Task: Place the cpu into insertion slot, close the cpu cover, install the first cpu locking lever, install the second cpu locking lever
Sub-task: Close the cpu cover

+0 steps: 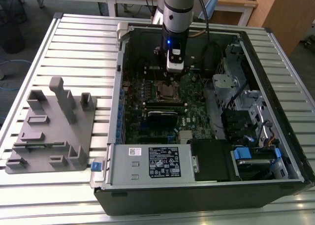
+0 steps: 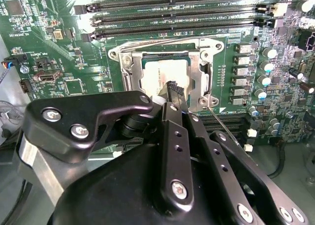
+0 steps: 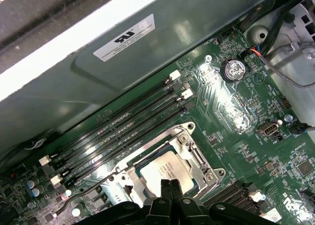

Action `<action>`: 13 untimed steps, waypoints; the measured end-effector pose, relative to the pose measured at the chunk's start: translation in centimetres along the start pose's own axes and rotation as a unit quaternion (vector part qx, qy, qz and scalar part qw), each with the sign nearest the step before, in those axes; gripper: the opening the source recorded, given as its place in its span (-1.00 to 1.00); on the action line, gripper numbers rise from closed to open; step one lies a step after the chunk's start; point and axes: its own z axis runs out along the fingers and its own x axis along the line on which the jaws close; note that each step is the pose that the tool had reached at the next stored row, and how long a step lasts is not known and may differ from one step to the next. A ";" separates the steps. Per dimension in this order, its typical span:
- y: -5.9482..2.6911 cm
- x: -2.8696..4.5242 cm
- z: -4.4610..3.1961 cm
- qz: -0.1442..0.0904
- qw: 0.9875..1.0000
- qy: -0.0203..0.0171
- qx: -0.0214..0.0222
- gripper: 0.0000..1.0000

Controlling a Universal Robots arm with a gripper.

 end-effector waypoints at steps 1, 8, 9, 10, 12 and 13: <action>0.00 0.00 0.00 0.000 1.000 0.000 0.000 -0.79; 0.00 0.00 0.00 -0.003 1.000 0.000 0.000 -0.79; 0.00 0.00 0.00 -0.006 1.000 0.000 0.000 -0.79; 0.00 0.00 0.01 -0.010 1.000 0.000 0.000 -0.79; 0.00 0.00 0.01 -0.019 1.000 0.000 0.000 -0.79; 0.00 0.00 0.01 -0.024 1.000 0.000 0.000 -0.79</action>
